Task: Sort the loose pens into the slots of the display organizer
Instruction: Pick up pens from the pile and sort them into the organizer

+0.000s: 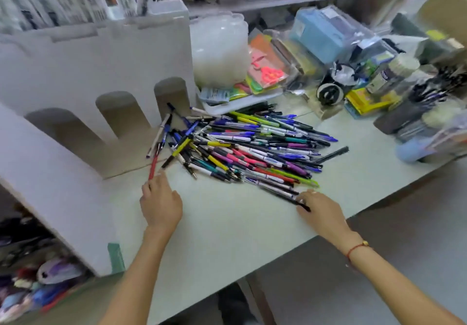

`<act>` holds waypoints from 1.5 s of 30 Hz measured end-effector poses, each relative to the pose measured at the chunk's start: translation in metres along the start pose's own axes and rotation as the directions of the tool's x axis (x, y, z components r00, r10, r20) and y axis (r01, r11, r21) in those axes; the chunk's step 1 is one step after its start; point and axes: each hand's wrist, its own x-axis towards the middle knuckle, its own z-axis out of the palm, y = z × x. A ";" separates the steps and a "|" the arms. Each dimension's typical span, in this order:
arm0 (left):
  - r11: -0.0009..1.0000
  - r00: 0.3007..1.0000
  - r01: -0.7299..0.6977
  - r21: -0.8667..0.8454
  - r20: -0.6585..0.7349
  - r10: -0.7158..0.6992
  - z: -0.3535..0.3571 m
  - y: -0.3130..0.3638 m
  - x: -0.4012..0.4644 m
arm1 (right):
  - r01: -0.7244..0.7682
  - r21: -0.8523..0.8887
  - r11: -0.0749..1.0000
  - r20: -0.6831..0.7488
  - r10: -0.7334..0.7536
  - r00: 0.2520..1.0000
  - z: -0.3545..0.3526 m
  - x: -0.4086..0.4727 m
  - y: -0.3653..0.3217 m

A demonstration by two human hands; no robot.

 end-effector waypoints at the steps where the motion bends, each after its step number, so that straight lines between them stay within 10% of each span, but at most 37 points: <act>1: 1.000 1.000 0.021 -0.015 -0.023 -0.021 0.002 0.001 0.000 | 0.074 0.012 0.997 -0.028 -0.073 0.997 0.001 0.003 -0.004; 7: 0.990 0.972 0.081 -0.115 -0.209 -0.104 0.000 -0.002 0.013 | 0.313 -0.044 0.949 -0.212 -0.315 0.925 0.010 0.029 -0.039; 17: 0.770 0.971 0.187 -0.609 0.236 -0.050 0.006 0.034 0.010 | 0.181 -0.343 0.922 -0.173 -0.251 0.952 0.014 0.055 -0.077; 20: 0.849 0.943 0.150 -0.507 0.330 0.031 0.005 0.037 0.005 | 0.142 -0.408 0.902 -0.163 -0.225 0.961 0.017 0.064 -0.087; 24: 0.982 0.994 -0.105 -0.157 0.017 0.109 -0.002 0.017 -0.001 | 0.215 -0.409 0.887 -0.146 -0.296 0.944 0.013 0.065 -0.084; 30: 0.839 0.866 -0.498 0.219 0.068 0.496 0.000 -0.001 0.020 | 0.349 -0.370 0.861 0.012 -0.371 0.928 -0.004 0.064 -0.070; 39: 0.909 0.908 -0.405 0.098 0.165 0.386 -0.017 -0.012 0.045 | 0.286 0.276 0.918 0.337 -0.371 0.865 -0.043 0.063 -0.052; 45: 0.858 0.911 -0.407 0.313 0.203 0.358 -0.032 -0.004 0.034 | -0.174 0.792 0.586 0.411 -0.299 0.861 -0.061 0.062 -0.071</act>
